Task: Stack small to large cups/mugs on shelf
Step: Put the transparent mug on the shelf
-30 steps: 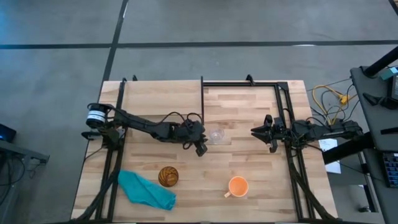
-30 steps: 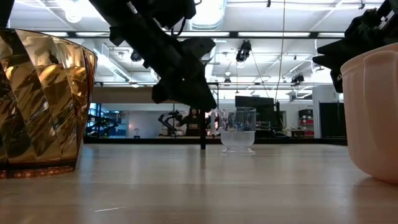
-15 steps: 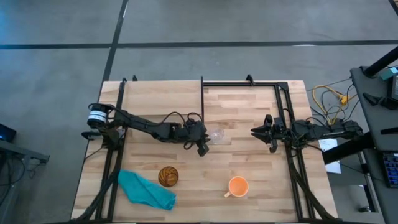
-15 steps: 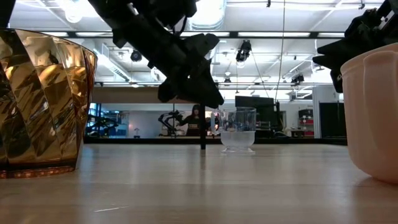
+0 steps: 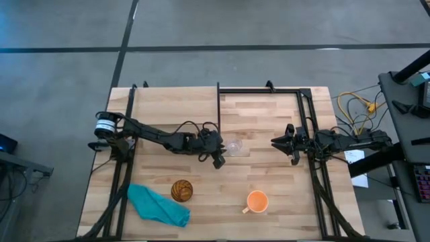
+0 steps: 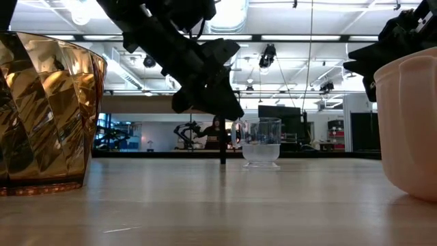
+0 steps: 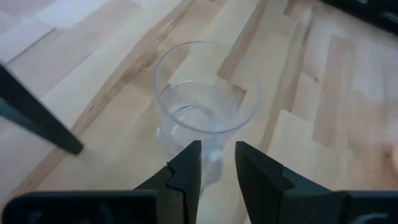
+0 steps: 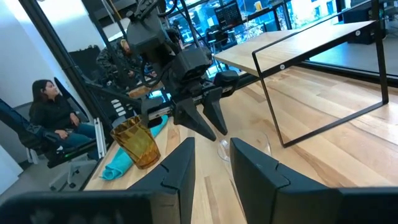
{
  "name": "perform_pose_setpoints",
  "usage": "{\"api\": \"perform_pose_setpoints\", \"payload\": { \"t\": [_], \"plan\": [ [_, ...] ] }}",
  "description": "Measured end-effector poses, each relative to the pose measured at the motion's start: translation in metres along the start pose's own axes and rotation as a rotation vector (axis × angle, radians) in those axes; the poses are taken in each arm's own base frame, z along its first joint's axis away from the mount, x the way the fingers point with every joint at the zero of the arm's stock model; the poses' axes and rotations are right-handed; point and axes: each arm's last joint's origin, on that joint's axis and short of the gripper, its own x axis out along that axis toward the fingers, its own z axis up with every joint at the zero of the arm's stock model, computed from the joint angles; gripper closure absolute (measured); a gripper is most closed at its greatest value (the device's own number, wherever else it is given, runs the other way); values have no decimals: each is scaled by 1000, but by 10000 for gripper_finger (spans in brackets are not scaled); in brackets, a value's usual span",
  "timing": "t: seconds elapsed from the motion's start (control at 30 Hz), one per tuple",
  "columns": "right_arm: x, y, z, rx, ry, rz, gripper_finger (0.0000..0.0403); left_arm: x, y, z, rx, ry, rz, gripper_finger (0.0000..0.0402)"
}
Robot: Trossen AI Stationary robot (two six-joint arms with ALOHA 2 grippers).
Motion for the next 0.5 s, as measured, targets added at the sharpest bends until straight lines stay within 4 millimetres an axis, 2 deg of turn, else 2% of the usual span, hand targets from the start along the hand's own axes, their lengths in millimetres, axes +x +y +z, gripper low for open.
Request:
{"api": "perform_pose_setpoints", "payload": {
  "t": [0.5],
  "plan": [
    [0, 0, 0, 0, 0, 0, 307, 0, 3, -5, 13, 40, 26, 318]
  ]
}}
